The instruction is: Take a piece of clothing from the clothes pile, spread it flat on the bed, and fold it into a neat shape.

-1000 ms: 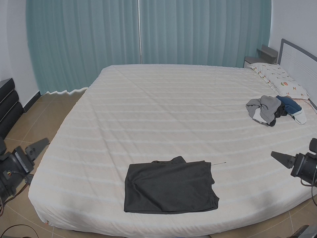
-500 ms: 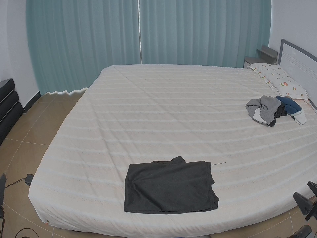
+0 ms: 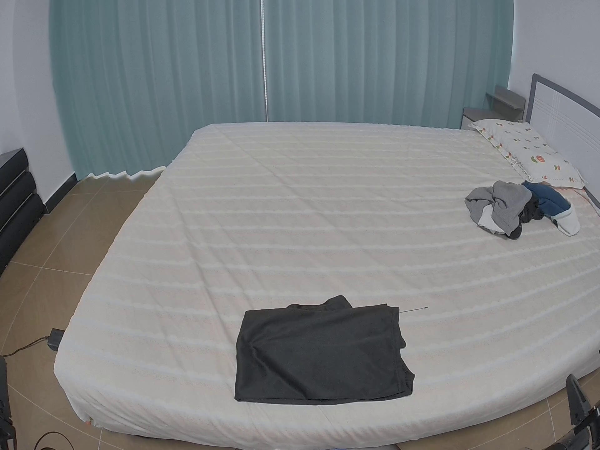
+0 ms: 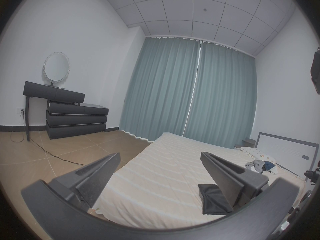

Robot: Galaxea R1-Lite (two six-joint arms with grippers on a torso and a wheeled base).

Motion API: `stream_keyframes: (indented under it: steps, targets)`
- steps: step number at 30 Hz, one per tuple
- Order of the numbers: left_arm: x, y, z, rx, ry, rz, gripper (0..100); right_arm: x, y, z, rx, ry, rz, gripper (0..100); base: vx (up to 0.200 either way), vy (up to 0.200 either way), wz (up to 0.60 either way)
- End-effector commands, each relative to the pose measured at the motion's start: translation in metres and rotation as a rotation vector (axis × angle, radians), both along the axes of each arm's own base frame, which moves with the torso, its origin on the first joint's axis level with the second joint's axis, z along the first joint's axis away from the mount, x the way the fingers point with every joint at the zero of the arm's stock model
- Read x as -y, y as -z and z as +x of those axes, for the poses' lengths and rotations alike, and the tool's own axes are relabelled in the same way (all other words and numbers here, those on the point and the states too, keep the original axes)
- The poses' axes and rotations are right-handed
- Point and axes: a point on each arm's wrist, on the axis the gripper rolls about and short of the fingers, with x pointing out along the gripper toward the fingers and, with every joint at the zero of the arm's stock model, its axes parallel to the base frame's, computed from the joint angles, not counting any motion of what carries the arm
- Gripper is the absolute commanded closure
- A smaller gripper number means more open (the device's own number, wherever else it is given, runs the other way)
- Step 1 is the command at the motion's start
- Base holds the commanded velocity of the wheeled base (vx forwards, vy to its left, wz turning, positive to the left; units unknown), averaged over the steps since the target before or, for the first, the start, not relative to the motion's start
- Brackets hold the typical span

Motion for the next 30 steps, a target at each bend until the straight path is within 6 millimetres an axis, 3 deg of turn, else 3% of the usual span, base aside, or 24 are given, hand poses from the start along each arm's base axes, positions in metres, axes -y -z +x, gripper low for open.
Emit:
stream_keyframes:
  steps: [1,4,9,12,19,30]
  targets:
    - [-0.001,0.015,0.01,0.012,-0.056,0.001,0,0.0,0.017,0.008,0.085,0.014,-0.067,0,0.0,0.0,0.0]
    - [-0.002,0.02,0.017,0.088,-0.11,-0.002,0,0.0,0.013,0.007,0.126,0.016,-0.09,0,0.0,0.0,0.0]
    - [-0.003,0.048,0.033,0.064,-0.143,0.085,0,0.0,0.016,0.008,0.101,0.021,-0.09,0,0.0,0.0,0.0]
    - [-0.002,0.047,0.033,0.067,-0.13,0.105,0,0.0,0.023,0.008,0.025,0.028,-0.086,0,0.0,0.0,0.0]
    - [0.001,0.058,0.035,-0.04,0.016,0.154,0,0.001,0.024,0.008,0.007,0.058,-0.084,0,0.0,0.0,0.0]
    - [0.005,0.061,0.036,-0.069,0.223,0.226,0,0.001,0.031,0.009,-0.059,0.065,-0.037,0,0.0,0.0,0.0]
